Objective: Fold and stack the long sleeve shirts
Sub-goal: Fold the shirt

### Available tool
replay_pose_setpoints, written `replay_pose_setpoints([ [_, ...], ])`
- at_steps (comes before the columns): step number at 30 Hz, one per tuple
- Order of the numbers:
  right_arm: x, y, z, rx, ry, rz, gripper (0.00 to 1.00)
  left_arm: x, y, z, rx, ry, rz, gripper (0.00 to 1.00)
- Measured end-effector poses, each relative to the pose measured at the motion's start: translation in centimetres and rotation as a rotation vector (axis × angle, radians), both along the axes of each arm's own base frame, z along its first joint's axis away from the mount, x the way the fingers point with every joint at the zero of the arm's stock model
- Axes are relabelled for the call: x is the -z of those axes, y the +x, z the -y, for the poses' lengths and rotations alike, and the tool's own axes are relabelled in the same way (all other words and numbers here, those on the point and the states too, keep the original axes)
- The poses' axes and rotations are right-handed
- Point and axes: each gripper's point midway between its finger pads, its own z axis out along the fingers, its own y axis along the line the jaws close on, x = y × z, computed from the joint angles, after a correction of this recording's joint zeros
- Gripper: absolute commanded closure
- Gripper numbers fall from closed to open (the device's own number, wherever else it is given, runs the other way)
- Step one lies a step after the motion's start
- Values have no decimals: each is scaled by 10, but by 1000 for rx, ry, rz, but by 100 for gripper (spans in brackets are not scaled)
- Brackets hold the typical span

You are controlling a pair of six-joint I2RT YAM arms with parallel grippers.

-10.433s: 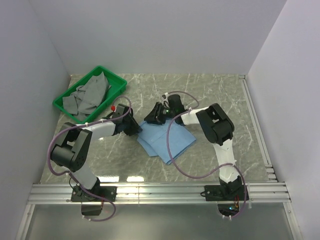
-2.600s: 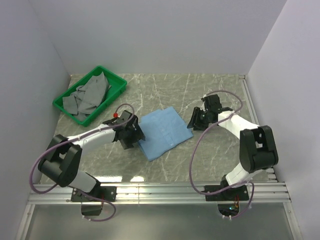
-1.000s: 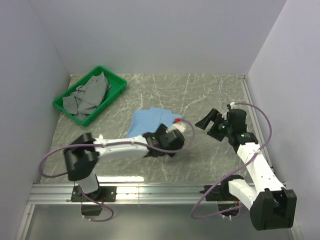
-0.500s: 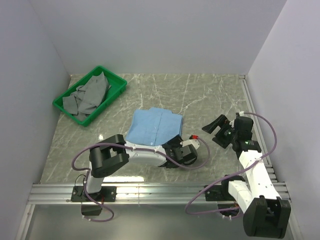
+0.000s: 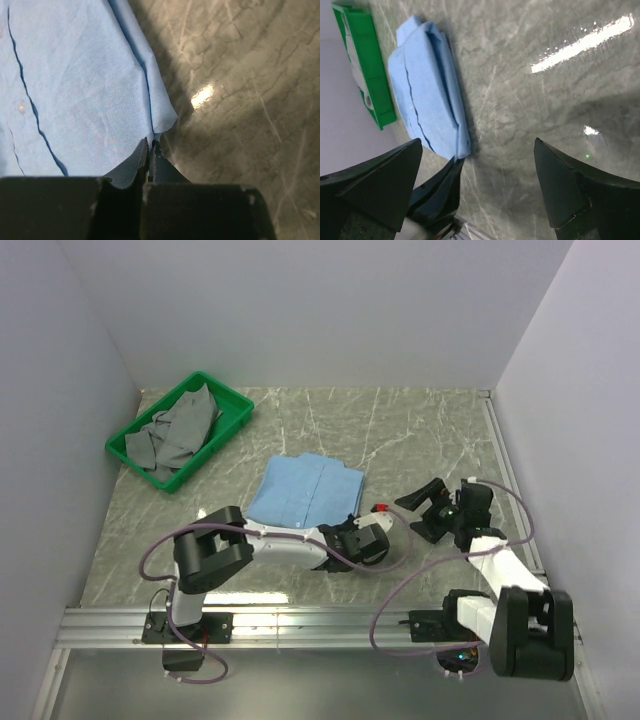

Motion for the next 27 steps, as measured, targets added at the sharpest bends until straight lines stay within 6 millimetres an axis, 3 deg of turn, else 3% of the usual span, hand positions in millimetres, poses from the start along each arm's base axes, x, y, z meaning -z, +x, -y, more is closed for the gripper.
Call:
replay_pose_setpoints([
  [5,14,11,-21,-47,83,-31,0,-21,2,-3,-42,-123,-45,99],
  [10,30,14,-62,-153,142,-58,0,-34,6,-3,-73,-215,-76,99],
  [16,28,26,-114,-257,263,-40,0,-28,2,-3,-83,-238,-118,100],
  [23,26,43,-150,-312,330,-27,2,-26,1,-3,-96,-255,-140,99],
  [27,27,46,-168,-345,313,-26,10,-26,-1,-2,-101,-263,-155,100],
])
